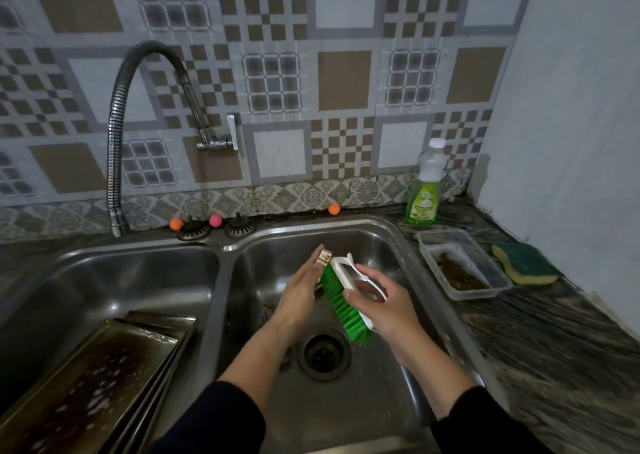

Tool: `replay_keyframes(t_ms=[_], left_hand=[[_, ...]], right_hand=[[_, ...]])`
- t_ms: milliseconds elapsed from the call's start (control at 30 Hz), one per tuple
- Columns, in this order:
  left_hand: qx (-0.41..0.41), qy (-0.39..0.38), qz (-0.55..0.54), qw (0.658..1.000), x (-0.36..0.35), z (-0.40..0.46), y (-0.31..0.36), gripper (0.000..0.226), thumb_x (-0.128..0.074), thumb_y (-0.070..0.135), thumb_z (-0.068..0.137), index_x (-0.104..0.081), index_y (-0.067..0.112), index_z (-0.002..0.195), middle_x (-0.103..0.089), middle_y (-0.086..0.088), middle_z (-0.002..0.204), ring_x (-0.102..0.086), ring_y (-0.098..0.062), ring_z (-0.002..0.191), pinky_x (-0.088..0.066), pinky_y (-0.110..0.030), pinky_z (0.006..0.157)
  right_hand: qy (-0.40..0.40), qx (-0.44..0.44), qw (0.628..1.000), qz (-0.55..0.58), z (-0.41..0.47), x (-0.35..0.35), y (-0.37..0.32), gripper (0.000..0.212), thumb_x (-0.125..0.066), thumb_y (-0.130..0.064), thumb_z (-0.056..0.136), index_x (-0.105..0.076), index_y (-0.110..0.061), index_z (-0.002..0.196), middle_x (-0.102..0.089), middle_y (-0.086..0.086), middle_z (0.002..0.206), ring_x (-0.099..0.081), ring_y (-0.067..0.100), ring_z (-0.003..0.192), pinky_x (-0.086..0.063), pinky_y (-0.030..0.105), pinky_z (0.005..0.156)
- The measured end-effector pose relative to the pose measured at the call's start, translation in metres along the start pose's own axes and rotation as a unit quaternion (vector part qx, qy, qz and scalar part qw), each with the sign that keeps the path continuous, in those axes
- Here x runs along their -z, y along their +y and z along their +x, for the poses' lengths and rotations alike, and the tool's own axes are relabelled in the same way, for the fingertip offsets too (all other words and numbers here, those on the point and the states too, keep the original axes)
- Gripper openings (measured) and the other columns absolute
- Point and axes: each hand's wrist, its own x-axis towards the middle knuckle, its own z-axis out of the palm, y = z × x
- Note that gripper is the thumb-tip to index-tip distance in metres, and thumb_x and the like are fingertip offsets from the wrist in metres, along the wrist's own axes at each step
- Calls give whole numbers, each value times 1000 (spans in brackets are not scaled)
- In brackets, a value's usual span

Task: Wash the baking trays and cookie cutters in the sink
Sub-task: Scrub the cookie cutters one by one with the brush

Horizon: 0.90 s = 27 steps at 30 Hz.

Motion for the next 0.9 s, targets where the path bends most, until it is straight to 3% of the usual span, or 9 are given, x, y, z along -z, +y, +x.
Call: replay_keyframes(t_ms=[133, 200, 267, 333, 400, 533, 633, 800, 900], left_hand=[[18, -25, 4, 1000, 3, -1, 4, 44, -39, 14, 103, -35, 30, 144, -54, 6, 132, -51, -14, 124, -47, -23, 97], [9, 4, 33, 999, 6, 3, 1, 48, -44, 15, 102, -31, 24, 147, -54, 1, 135, -52, -14, 123, -47, -27, 100], [23, 33, 36, 999, 10, 7, 0, 46, -46, 18, 101, -34, 15, 145, -56, -8, 134, -57, -16, 117, -48, -31, 100], [26, 46, 38, 998, 9, 7, 3, 29, -42, 15, 102, -52, 5, 128, -65, -10, 118, -65, -16, 103, -53, -29, 92], [20, 55, 56, 997, 9, 8, 5, 29, -46, 19, 101, -60, 5, 122, -70, -9, 108, -67, -18, 100, -52, -37, 96], [8, 77, 90, 993, 12, 6, 3, 26, -57, 32, 95, -65, 15, 114, -73, -2, 95, -68, -12, 89, -53, -31, 86], [-14, 76, 128, 989, 11, 4, 0, 27, -62, 32, 92, -67, 14, 112, -74, -1, 92, -68, -10, 84, -53, -27, 85], [-6, 100, 62, 993, 15, 7, -3, 23, -64, 29, 91, -70, 13, 106, -75, -4, 92, -71, -18, 92, -54, -40, 92], [-2, 80, 105, 991, 16, 6, -6, 24, -66, 30, 90, -70, 13, 106, -75, -3, 92, -71, -17, 90, -55, -36, 89]], right_hand=[[2, 21, 1000, -22, 1, 2, -2, 46, -78, -17, 76, -62, -37, 113, -64, -10, 117, -62, 8, 105, -55, 38, 89], [1, 45, 997, -65, 3, 4, -2, 48, -78, -19, 76, -61, -36, 118, -61, -15, 119, -59, 6, 108, -54, 37, 91], [34, 109, 983, -141, 4, 7, 0, 52, -77, -21, 77, -59, -31, 125, -58, -17, 124, -55, 3, 113, -49, 25, 93], [60, 197, 957, -202, -1, 7, 0, 57, -78, -21, 76, -57, -29, 128, -56, -17, 126, -51, -2, 114, -39, 8, 91], [70, 280, 928, -234, -5, 6, 1, 61, -79, -17, 73, -56, -26, 129, -55, -14, 128, -49, -3, 115, -35, 3, 93], [113, 360, 886, -271, -6, 5, 1, 65, -80, -16, 71, -54, -22, 131, -54, -2, 132, -49, 11, 121, -39, 20, 102], [80, 353, 874, -325, 12, 6, -8, 65, -80, -18, 71, -55, -27, 131, -57, -2, 130, -53, 19, 116, -47, 35, 98], [25, 332, 892, -306, 18, 1, -8, 64, -78, -17, 71, -55, -30, 129, -56, -7, 130, -53, 17, 115, -46, 31, 98], [23, 342, 889, -303, 17, 3, 0, 63, -78, -18, 71, -55, -31, 128, -56, -7, 130, -55, 19, 114, -48, 38, 95]])
